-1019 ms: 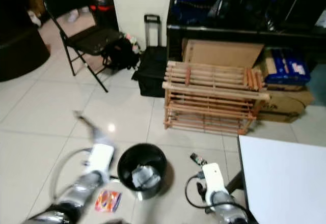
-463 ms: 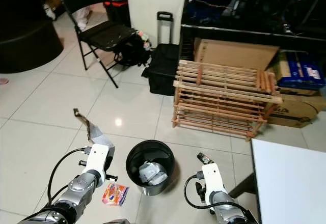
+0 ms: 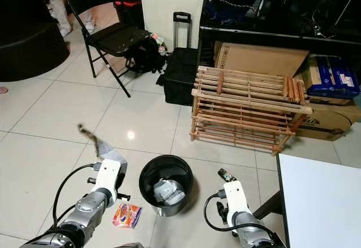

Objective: Picking trash to rubbish bin

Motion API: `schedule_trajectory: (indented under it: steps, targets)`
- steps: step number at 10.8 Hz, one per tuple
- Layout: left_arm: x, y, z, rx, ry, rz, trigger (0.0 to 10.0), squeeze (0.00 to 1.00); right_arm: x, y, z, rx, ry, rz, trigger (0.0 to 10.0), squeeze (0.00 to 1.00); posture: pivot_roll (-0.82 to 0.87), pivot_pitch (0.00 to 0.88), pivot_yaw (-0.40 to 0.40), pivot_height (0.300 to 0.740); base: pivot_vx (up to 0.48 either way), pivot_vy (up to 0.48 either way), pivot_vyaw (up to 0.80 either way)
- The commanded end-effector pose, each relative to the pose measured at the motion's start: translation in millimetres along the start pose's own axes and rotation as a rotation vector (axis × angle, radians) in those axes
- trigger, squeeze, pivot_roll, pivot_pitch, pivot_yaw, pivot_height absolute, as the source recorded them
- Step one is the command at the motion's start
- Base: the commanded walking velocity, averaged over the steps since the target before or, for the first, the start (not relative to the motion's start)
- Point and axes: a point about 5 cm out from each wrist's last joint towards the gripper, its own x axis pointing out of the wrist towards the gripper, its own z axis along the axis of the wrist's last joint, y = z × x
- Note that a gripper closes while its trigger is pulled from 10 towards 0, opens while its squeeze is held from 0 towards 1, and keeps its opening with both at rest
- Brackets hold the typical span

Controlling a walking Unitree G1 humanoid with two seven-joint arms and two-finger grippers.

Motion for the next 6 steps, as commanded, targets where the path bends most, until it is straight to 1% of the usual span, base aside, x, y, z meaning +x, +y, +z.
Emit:
schedule_trajectory:
  steps: [1,3,6]
  targets:
    - [0.3,-0.6,1.0,0.008,-0.002,-0.011,10.0,0.0,-0.3,-2.4,1.2,0.01,-0.009,-0.007,10.0,0.0,0.09,0.016,-0.025,0.74,0.0,0.0,0.0]
    - [0.8,-2.7,2.8,0.016,-0.011,-0.02,10.0,0.0,0.2,-1.0,2.0,0.008,-0.01,-0.004,10.0,0.0,0.1,0.0,-0.024,0.74,0.0,0.0,0.0]
    - [1.2,-3.0,3.0,0.017,-0.004,-0.02,10.0,0.0,0.3,-1.6,2.9,0.01,-0.012,-0.004,10.0,0.0,0.1,0.0,-0.027,0.74,0.0,0.0,0.0]
